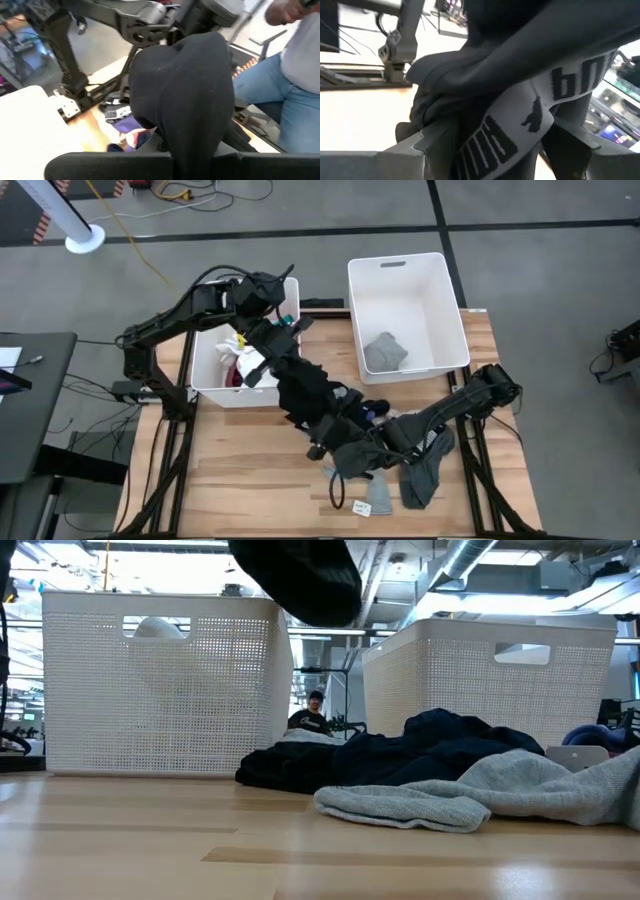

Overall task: Sort clothes
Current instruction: Put the black underwear into the right white bin

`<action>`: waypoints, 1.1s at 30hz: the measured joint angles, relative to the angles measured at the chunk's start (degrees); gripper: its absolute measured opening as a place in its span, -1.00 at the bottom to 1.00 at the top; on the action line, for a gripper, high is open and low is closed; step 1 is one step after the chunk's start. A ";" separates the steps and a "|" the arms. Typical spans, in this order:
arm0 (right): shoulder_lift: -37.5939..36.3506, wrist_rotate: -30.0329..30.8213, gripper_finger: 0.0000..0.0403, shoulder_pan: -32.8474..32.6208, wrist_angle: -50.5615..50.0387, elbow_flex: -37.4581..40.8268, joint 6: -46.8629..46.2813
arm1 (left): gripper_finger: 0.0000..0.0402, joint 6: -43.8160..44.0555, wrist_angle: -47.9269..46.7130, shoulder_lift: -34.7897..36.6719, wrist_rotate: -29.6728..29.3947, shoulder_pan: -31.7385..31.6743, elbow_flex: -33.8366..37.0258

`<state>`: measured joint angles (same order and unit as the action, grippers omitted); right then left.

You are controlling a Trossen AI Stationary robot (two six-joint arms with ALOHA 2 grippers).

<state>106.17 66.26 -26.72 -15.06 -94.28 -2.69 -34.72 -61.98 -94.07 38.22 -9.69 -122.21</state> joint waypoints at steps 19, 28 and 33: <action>0.00 -18.82 0.42 6.84 29.53 -0.03 22.27 | -1.00 4.06 -0.87 3.14 13.16 1.78 0.00; 0.00 -25.93 0.42 9.36 31.26 -0.04 23.66 | -1.00 3.74 -3.61 3.12 13.37 2.58 0.00; 0.00 -25.95 0.20 9.14 34.51 -0.04 26.90 | -1.00 3.02 -5.44 3.10 13.44 2.60 0.00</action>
<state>106.17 40.32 -17.58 19.44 -94.32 24.21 -31.70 -67.43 -90.97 51.67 -7.09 -122.21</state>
